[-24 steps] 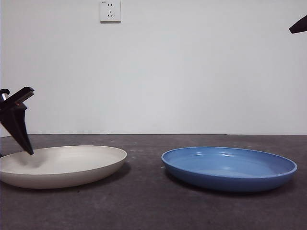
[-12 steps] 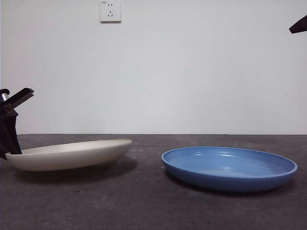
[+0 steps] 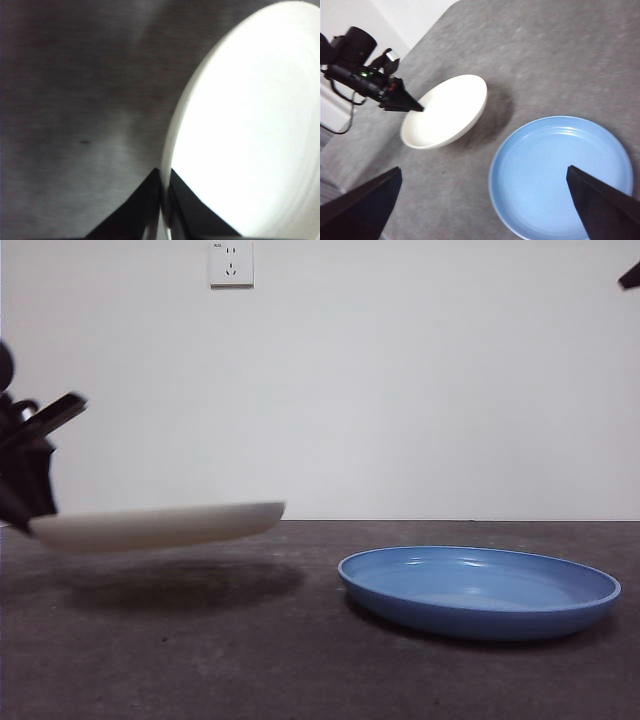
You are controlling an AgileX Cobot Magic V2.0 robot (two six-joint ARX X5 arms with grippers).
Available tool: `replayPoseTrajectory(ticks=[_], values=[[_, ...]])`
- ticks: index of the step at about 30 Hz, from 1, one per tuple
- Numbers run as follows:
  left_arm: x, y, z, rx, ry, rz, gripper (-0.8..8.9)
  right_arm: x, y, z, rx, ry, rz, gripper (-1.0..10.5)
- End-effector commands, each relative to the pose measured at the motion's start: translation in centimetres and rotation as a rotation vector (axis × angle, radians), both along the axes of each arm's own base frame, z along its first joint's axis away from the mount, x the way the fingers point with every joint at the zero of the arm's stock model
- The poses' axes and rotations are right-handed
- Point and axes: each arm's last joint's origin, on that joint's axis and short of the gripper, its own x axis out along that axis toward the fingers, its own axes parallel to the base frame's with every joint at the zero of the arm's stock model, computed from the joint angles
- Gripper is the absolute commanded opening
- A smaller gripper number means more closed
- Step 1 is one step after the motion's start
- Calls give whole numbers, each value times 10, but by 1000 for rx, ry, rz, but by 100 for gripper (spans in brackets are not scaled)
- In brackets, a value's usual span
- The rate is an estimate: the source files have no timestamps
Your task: Pick up the white plate, put it on the blue plate, put it on desk
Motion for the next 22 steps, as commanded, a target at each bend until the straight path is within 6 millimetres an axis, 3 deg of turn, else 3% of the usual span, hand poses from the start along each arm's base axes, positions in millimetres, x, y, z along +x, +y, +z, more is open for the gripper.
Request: replayPoseTrajectory(ticks=[1, 13, 17, 22], values=[[8, -18, 13, -5, -5, -57, 15, -6, -2, 11, -34, -36, -20, 553], [14, -129, 70, -52, -122, -276, 16, -38, -13, 49, -196, -92, -81, 552], [17, -163, 79, -65, -146, -340, 15, -45, -15, 57, -206, -96, -76, 552], [25, -205, 76, -50, -136, -413, 15, -53, -16, 61, -230, -83, -61, 553]])
